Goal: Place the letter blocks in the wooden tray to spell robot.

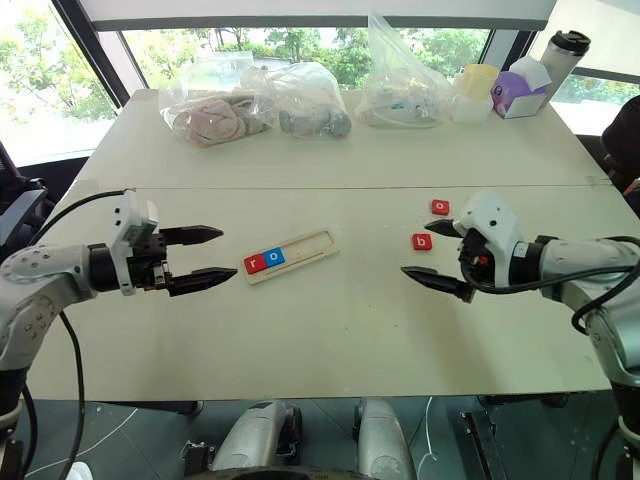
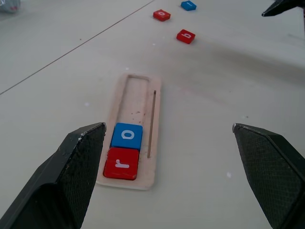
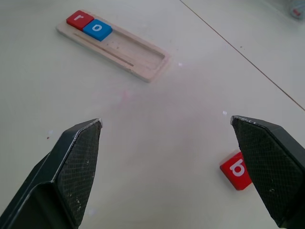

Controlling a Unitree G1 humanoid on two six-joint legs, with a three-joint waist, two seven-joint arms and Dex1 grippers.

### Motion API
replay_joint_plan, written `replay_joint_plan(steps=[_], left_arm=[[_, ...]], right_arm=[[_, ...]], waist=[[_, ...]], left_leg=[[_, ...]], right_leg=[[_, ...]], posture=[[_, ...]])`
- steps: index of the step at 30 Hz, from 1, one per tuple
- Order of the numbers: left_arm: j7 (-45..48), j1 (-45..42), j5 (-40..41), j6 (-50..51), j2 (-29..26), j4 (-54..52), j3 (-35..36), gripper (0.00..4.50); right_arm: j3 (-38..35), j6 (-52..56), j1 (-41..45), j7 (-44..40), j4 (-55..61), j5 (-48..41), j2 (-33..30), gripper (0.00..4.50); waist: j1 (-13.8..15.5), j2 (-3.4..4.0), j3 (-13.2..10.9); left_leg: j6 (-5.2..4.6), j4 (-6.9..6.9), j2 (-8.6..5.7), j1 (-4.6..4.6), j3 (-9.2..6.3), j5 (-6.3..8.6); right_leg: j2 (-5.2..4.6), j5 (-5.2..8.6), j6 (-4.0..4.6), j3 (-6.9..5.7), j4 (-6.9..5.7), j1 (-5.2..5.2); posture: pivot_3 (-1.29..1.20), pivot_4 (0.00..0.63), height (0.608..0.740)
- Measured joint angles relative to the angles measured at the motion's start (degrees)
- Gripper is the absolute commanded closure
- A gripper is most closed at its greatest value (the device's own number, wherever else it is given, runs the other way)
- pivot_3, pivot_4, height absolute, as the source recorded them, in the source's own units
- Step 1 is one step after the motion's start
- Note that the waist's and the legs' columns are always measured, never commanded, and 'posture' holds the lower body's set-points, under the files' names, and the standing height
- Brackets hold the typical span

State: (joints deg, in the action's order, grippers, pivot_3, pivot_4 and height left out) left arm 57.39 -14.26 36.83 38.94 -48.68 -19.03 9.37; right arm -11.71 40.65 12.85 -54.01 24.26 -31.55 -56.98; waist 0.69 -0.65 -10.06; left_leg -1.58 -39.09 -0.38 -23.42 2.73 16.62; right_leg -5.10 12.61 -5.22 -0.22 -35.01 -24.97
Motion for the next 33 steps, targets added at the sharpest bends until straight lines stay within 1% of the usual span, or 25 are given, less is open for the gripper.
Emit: replay_joint_plan(steps=[6, 8, 11, 15, 17, 18, 20, 24, 30, 33], left_arm=[[0.97, 0.36, -0.67, -1.12, -0.81, 0.38, -0.02, 0.00], [1.38, 0.35, -2.04, -2.65, -0.84, 1.26, -0.29, 0.00], [2.54, -0.24, -6.08, -7.72, -0.18, 4.84, -3.51, 0.00], [3.44, -2.72, -11.10, -13.45, 3.85, 10.86, -9.34, 0.00], [3.31, -6.67, -14.40, -17.54, 7.64, 16.57, -12.05, 0.00], [3.27, -7.68, -15.27, -18.60, 8.71, 17.98, -12.97, 0.00], [3.42, -10.03, -17.78, -21.85, 11.54, 22.47, -15.39, 0.00], [3.08, -12.89, -23.16, -28.00, 15.01, 30.72, -18.67, 0.00], [3.55, -14.18, -26.73, -35.06, 17.04, 37.85, -19.93, 0.00], [3.99, -14.61, -27.59, -36.28, 17.20, 39.86, -19.99, 0.00]], right_arm=[[0.42, 0.04, -0.01, -0.09, 0.01, 0.02, 0.00, 0.04], [0.88, 0.13, -0.01, 0.19, 0.11, 0.03, 0.01, 0.04], [1.57, 0.26, 0.07, 0.94, 0.33, 0.01, 0.21, 0.04], [2.17, 0.28, 0.24, 2.14, 0.80, 0.02, 0.59, 0.04], [1.83, 0.65, 0.05, 3.76, 1.38, -0.14, 1.72, 0.04], [1.87, 0.73, 0.04, 4.22, 1.83, -0.27, 2.21, 0.04], [1.70, 1.00, -1.15, 5.41, 3.14, -0.20, 2.32, 0.04], [0.60, 1.73, -3.98, 7.10, 5.16, -0.37, 2.35, 0.04], [-1.48, 2.95, -6.19, 9.14, 8.23, -1.27, 2.41, 0.04], [-2.37, 3.11, -6.94, 9.85, 9.01, -1.30, 2.43, 0.04]], waist=[[-0.08, 0.01, 0.00], [-0.09, 0.01, 0.00], [-0.04, 0.07, 0.03], [-0.01, 0.05, 0.03], [0.17, 0.06, 0.03], [0.12, 0.05, 0.03], [0.04, 0.06, 0.04], [-0.11, 0.06, 0.03], [0.00, 0.06, 0.04], [-0.01, 0.03, 0.06]], left_leg=[[0.02, 0.05, 0.00, -0.03, 0.00, 0.01], [0.04, 0.09, 0.00, -0.03, 0.00, 0.02], [0.05, 0.13, -0.01, -0.03, 0.04, 0.03], [0.04, 0.13, -0.03, -0.13, 0.09, 0.02], [0.03, 0.13, -0.06, -0.16, 0.10, 0.01], [0.03, 0.12, -0.06, -0.16, 0.10, 0.01], [0.02, 0.13, -0.09, -0.19, 0.12, 0.01], [0.01, 0.15, -0.10, -0.21, 0.14, 0.02], [0.00, 0.10, -0.10, -0.15, 0.13, 0.01], [0.00, 0.08, -0.10, -0.12, 0.13, 0.01]], right_leg=[[-0.09, -0.01, 0.01, 0.02, 0.00, -0.06], [-0.10, -0.01, 0.02, 0.02, 0.00, -0.09], [-0.15, -0.01, 0.03, 0.02, 0.00, -0.14], [-0.22, -0.02, 0.04, 0.01, 0.00, -0.23], [-0.26, -0.03, 0.04, -0.02, -0.01, -0.25], [-0.26, -0.03, 0.04, -0.03, -0.01, -0.25], [-0.29, -0.03, 0.03, -0.03, -0.02, -0.28], [-0.28, -0.04, 0.01, -0.03, -0.04, -0.33], [-0.28, -0.04, 0.01, -0.05, -0.10, -0.25], [-0.29, -0.05, 0.01, -0.06, -0.10, -0.21]], posture=[[0.00, 0.150, 0.740], [0.00, 0.150, 0.740], [0.00, 0.150, 0.740], [0.00, 0.150, 0.740], [0.00, 0.150, 0.740], [0.00, 0.150, 0.740], [0.00, 0.150, 0.740], [0.00, 0.150, 0.740], [0.00, 0.150, 0.740], [0.00, 0.150, 0.740]])
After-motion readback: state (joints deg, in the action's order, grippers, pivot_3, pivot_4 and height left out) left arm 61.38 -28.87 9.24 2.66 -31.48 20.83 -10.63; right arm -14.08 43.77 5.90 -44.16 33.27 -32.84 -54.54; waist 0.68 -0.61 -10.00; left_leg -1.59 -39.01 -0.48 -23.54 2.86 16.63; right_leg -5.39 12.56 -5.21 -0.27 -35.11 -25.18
